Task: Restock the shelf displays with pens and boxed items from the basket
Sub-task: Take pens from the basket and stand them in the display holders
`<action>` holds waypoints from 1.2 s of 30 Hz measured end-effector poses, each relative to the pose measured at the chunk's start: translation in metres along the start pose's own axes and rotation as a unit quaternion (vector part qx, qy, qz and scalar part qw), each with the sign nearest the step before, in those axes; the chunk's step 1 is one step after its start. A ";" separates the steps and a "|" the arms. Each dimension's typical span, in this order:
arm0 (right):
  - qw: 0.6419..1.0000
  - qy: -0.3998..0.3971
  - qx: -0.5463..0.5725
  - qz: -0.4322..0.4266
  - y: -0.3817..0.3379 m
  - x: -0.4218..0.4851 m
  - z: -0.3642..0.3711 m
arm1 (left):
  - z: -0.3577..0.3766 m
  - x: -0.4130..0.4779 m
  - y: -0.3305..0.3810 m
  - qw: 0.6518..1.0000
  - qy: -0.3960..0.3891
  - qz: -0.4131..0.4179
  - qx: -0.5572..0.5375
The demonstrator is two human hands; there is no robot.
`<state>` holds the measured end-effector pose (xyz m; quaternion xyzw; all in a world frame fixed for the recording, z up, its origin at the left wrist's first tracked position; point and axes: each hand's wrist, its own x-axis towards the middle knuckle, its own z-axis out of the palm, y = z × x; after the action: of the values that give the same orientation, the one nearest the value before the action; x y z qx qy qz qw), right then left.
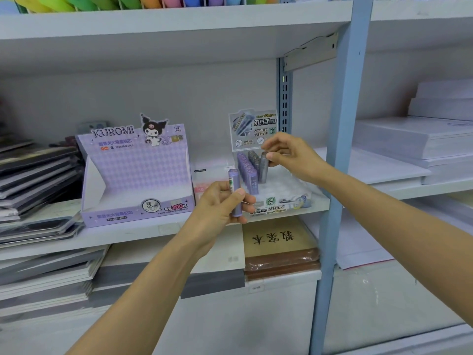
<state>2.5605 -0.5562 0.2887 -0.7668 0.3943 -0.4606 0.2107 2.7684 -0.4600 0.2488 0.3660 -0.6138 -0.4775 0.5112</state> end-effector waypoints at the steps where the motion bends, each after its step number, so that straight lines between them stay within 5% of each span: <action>1: 1.000 0.014 -0.009 -0.003 0.000 0.000 0.003 | 0.000 0.000 0.000 1.000 0.001 -0.001 0.000; 10: 0.987 0.029 -0.158 -0.017 -0.008 -0.007 0.014 | -0.003 -0.001 0.001 0.999 0.033 -0.007 0.001; 13: 0.997 0.059 -0.034 -0.038 -0.027 -0.018 0.011 | -0.003 -0.002 0.001 0.999 0.029 0.002 0.023; 16: 0.993 -0.043 0.105 -0.042 -0.048 -0.034 0.011 | 0.002 -0.003 0.005 1.000 0.018 0.009 0.022; 19: 0.983 -0.126 0.133 -0.031 -0.056 -0.045 0.013 | 0.009 -0.005 0.009 1.000 -0.006 0.019 -0.001; 24: 0.987 -0.075 0.145 -0.007 -0.055 -0.048 0.003 | 0.017 -0.009 0.010 0.995 0.038 0.058 0.074; 29: 0.995 0.028 0.099 -0.006 -0.048 -0.047 0.002 | 0.007 -0.019 -0.010 0.878 0.068 0.202 0.428; 36: 0.998 0.022 -0.001 -0.058 -0.042 -0.055 0.024 | 0.002 -0.023 -0.022 0.776 0.015 0.221 0.591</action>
<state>2.5839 -0.4882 0.2757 -0.7783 0.3539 -0.4886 0.1743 2.7709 -0.4438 0.2214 0.4576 -0.8314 0.1103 0.2953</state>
